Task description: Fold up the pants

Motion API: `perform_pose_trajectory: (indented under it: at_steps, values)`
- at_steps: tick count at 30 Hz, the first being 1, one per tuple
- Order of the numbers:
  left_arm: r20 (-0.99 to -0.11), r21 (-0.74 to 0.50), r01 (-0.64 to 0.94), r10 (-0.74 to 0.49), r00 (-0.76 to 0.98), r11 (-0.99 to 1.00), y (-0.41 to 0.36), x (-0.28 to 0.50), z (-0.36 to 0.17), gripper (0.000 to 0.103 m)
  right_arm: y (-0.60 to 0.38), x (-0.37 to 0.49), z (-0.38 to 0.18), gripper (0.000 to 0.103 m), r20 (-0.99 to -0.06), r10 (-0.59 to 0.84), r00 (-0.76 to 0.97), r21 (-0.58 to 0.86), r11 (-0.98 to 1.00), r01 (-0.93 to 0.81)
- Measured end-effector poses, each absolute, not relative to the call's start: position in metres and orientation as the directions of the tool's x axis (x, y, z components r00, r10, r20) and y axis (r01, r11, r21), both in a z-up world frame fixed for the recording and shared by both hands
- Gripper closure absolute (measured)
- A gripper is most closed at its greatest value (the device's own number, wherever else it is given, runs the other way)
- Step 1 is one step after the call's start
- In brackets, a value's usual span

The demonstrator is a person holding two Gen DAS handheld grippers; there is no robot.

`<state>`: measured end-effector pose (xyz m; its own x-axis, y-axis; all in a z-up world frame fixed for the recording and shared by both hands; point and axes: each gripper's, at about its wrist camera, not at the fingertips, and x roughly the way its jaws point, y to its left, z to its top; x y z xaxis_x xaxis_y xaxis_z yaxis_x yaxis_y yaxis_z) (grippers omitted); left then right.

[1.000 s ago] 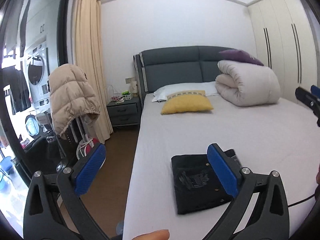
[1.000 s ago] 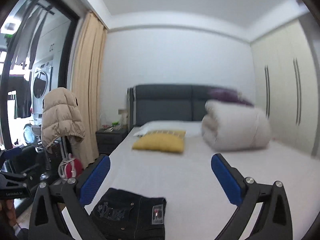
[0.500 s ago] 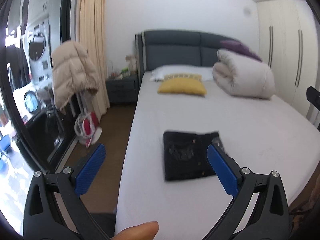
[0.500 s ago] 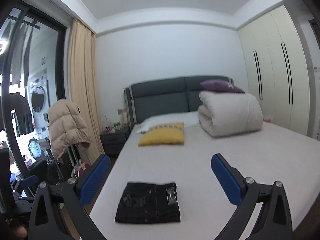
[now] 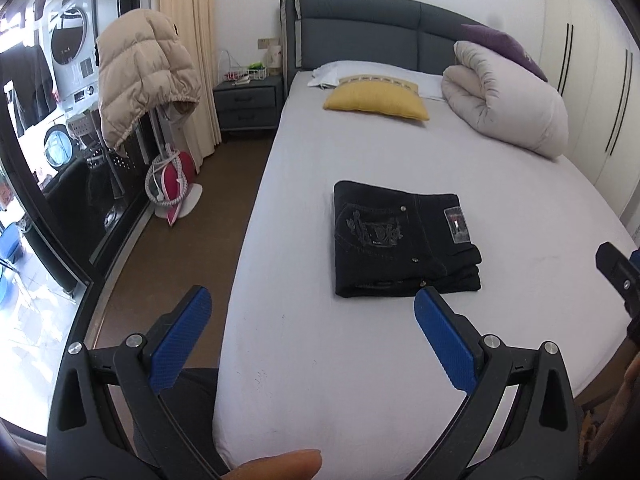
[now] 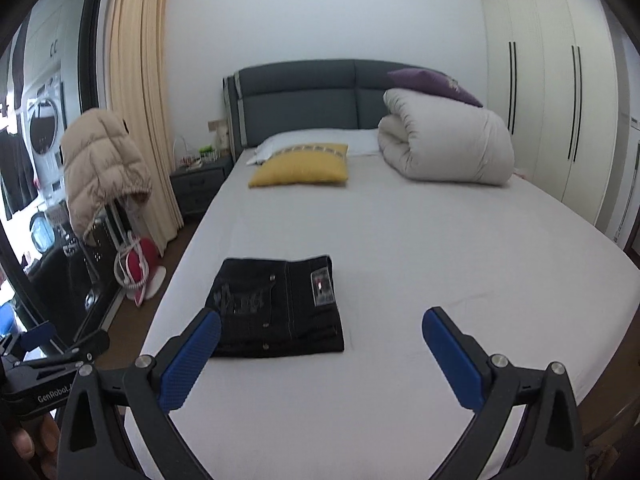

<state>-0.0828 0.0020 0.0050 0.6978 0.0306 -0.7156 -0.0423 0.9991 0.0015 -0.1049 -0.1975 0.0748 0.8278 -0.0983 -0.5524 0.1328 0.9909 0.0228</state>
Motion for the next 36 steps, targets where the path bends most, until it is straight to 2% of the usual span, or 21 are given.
perform_pose_trajectory:
  at_steps: [10,36]
  values:
    - [-0.743,0.010,-0.025,0.024,0.669,1.000,-0.004,-0.050,-0.024,0.000,-0.188,-0.096,0.063,0.000,-0.588,-0.082,0.805,0.000,0.995,0.101]
    - [-0.754,0.012,-0.010,0.016,0.657,1.000,-0.009,-0.050,-0.034,0.000,-0.199,-0.090,0.051,0.000,-0.637,-0.093,0.765,0.011,0.991,0.130]
